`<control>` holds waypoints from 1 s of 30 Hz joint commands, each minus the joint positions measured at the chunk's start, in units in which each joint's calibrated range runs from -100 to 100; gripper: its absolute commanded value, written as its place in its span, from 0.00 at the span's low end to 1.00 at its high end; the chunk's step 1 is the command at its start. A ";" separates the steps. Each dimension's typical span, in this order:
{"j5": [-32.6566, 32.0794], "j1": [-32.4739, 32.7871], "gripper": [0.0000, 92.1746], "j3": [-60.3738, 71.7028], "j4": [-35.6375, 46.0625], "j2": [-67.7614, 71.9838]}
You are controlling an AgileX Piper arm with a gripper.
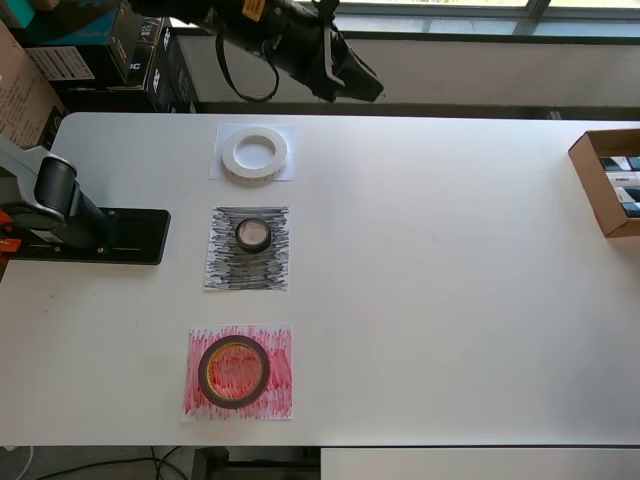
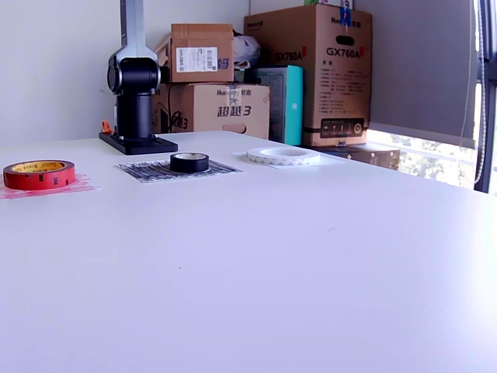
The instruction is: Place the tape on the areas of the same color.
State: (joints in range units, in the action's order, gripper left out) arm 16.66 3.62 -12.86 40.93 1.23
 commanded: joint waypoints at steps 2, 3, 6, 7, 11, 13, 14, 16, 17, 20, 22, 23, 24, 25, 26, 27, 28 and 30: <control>0.19 6.41 0.07 -3.91 -1.35 -5.25; 0.19 6.89 0.05 -5.27 -1.35 -6.84; 0.19 7.68 0.01 -9.18 -1.35 -12.08; 0.28 7.75 0.01 -10.63 -1.35 -13.76; 0.36 7.12 0.01 -15.54 -1.35 -20.87; 0.36 6.65 0.01 -17.72 -1.35 -24.62; 0.36 6.10 0.01 -18.81 -1.35 -26.58; 1.01 5.31 0.01 -21.72 -2.28 -30.42; 2.00 4.91 0.01 -23.72 -3.13 -32.29; 3.31 3.65 0.01 -30.90 -6.70 -38.74; 3.39 3.26 0.01 -36.07 -8.99 -43.42; 3.39 3.26 0.01 -38.35 -9.75 -45.85; 3.47 3.26 0.01 -40.35 -10.17 -48.38; 3.47 3.41 0.01 -42.07 -10.26 -50.81; 3.88 3.57 0.01 -43.62 -10.26 -53.24; 4.62 3.73 0.01 -45.25 -10.26 -55.58; 5.68 3.81 0.01 -46.80 -10.26 -57.92; 7.81 3.81 0.01 -50.16 -10.26 -62.31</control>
State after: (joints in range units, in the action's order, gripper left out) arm 20.90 7.10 -52.01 30.13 -45.99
